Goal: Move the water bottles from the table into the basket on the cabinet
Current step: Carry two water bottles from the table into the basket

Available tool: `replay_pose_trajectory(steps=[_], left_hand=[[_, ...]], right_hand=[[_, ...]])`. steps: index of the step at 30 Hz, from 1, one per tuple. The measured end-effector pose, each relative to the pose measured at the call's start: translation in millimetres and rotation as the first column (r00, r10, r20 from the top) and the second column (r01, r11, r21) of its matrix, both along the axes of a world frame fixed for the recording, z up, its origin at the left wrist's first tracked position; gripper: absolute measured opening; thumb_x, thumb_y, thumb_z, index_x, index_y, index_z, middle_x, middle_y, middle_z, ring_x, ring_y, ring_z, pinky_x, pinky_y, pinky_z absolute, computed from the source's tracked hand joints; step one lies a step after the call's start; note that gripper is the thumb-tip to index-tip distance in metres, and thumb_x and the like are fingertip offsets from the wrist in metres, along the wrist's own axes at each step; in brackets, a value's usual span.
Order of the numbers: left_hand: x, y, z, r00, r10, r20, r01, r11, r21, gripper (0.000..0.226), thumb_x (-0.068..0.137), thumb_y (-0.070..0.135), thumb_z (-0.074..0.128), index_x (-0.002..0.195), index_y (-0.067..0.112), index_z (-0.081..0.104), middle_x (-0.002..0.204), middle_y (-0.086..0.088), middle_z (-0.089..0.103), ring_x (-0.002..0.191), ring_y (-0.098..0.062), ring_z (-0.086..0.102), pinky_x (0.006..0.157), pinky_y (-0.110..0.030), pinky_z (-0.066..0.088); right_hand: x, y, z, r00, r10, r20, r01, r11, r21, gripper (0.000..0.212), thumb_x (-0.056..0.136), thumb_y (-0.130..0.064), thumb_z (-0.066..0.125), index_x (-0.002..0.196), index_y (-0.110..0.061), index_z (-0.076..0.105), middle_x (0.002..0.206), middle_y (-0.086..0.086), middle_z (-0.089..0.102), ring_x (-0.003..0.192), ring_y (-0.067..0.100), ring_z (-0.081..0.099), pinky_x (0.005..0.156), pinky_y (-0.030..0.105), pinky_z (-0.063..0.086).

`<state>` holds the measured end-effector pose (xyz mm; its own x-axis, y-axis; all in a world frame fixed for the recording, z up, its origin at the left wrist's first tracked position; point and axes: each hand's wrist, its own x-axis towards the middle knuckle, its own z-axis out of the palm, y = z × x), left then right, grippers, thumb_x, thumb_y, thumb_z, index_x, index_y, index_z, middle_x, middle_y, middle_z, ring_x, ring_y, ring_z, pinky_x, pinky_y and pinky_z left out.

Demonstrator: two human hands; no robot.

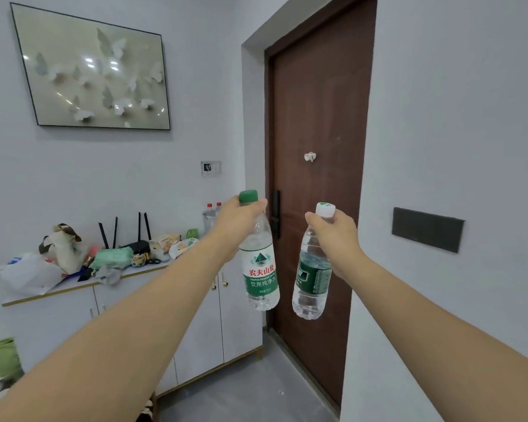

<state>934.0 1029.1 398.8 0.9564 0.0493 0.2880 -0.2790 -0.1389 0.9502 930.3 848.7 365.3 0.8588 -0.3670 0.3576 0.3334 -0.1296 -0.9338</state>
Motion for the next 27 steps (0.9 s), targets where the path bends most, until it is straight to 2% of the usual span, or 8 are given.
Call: replay_pose_trajectory(steps=[3,5,12,14,18,21,24,27], left_hand=[[49,21,-1,1.0,-0.019,-0.014,0.019,0.999,-0.029,0.04,0.095,0.029,0.065,0.129,0.01,0.055,0.119,-0.007,0.063,0.096,-0.018,0.057,0.089,-0.037,0.049],[82,30,-6,0.999,-0.019,-0.026,0.018,0.999,-0.03,0.04,0.095,0.028,0.065,0.13,0.011,0.055,0.119,-0.006,0.062,0.104,-0.021,0.056,0.095,-0.041,0.047],[215,58,-34,0.997,0.024,-0.069,-0.028,0.998,-0.054,0.023,0.095,0.026,0.065,0.115,0.018,0.055,0.117,-0.006,0.063,0.104,-0.023,0.056,0.086,-0.036,0.044],[258,66,-39,0.997,0.044,-0.068,-0.048,0.997,-0.064,0.025,0.095,0.025,0.066,0.116,0.019,0.055,0.114,-0.006,0.063,0.095,-0.019,0.056,0.074,-0.031,0.044],[345,77,-29,0.996,0.072,-0.061,-0.076,0.995,-0.06,0.031,0.093,0.025,0.068,0.12,0.018,0.055,0.113,-0.006,0.064,0.098,-0.021,0.057,0.078,-0.031,0.041],[405,88,-20,0.995,0.09,-0.041,-0.092,0.994,-0.054,0.027,0.093,0.025,0.069,0.116,0.018,0.056,0.104,-0.001,0.064,0.086,-0.012,0.056,0.068,-0.029,0.042],[462,102,-17,0.996,0.076,-0.041,-0.076,0.997,-0.007,0.031,0.094,0.028,0.068,0.12,0.018,0.056,0.111,0.0,0.063,0.091,-0.011,0.057,0.082,-0.032,0.041],[521,122,-20,0.986,0.125,-0.107,-0.111,0.985,0.132,0.046,0.093,0.046,0.064,0.132,0.025,0.053,0.131,-0.005,0.052,0.119,-0.026,0.05,0.103,-0.041,0.041]], right_hand=[[46,23,1,1.0,0.016,-0.003,-0.017,1.0,-0.014,0.012,0.086,-0.031,0.069,0.079,-0.029,0.06,0.079,-0.008,0.067,0.072,0.008,0.063,0.057,0.024,0.044],[80,35,-4,0.999,0.034,-0.017,-0.034,0.999,-0.015,0.01,0.087,-0.03,0.069,0.081,-0.027,0.061,0.081,-0.006,0.067,0.072,0.009,0.063,0.06,0.025,0.048],[219,64,-31,0.992,0.104,-0.064,-0.102,0.994,0.039,0.011,0.088,-0.027,0.07,0.093,-0.019,0.064,0.081,-0.001,0.068,0.071,0.011,0.064,0.059,0.025,0.048],[266,68,-33,0.99,0.128,-0.063,-0.126,0.991,0.042,0.017,0.088,-0.028,0.071,0.099,-0.018,0.065,0.085,0.0,0.069,0.076,0.013,0.066,0.06,0.026,0.048],[362,75,-21,0.983,0.175,-0.06,-0.171,0.983,0.065,0.024,0.087,-0.029,0.073,0.106,-0.017,0.064,0.094,0.002,0.07,0.087,0.018,0.066,0.071,0.032,0.052],[428,88,-13,0.976,0.209,-0.065,-0.204,0.975,0.084,0.023,0.087,-0.027,0.072,0.106,-0.02,0.063,0.095,0.0,0.068,0.087,0.017,0.063,0.068,0.03,0.048],[488,102,-11,0.971,0.223,-0.08,-0.212,0.969,0.124,0.019,0.089,-0.026,0.07,0.105,-0.02,0.062,0.093,0.001,0.067,0.08,0.015,0.061,0.062,0.029,0.047],[548,115,-14,0.967,0.235,-0.103,-0.211,0.957,0.198,0.01,0.09,-0.024,0.07,0.096,-0.022,0.062,0.089,0.001,0.066,0.078,0.016,0.06,0.059,0.029,0.046]])
